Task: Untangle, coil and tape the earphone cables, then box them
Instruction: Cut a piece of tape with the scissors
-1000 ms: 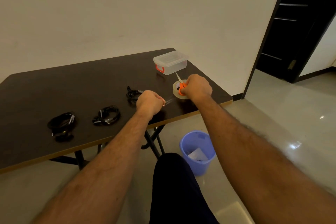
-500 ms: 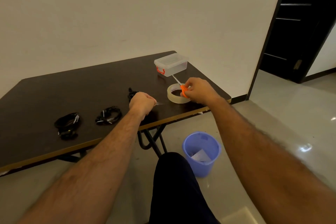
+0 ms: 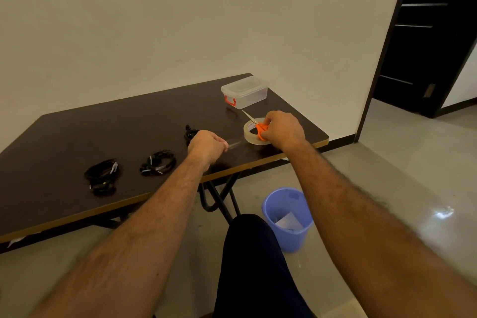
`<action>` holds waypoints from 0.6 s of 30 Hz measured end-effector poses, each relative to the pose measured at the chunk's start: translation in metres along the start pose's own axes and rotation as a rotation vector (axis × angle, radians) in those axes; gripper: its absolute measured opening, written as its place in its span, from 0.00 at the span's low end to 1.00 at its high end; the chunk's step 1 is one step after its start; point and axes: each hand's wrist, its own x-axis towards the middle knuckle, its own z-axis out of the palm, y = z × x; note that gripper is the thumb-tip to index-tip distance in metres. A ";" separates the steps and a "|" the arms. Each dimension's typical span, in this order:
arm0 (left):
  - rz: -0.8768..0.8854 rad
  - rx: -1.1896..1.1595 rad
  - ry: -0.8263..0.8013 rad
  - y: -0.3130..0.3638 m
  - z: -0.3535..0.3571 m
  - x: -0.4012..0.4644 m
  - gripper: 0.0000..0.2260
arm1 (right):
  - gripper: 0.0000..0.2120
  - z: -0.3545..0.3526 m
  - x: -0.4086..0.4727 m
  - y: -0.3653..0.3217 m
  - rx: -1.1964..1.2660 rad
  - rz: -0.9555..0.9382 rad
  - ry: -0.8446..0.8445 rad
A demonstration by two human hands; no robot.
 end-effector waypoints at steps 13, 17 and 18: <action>-0.248 -0.331 -0.119 0.018 -0.007 -0.010 0.06 | 0.15 -0.029 -0.039 0.016 0.854 0.123 -0.305; -0.310 -0.382 -0.136 0.018 -0.007 -0.007 0.06 | 0.15 -0.017 -0.060 0.017 0.793 0.092 -0.674; -0.319 -0.394 -0.140 0.018 -0.008 -0.006 0.06 | 0.16 -0.015 -0.061 0.015 0.796 0.094 -0.715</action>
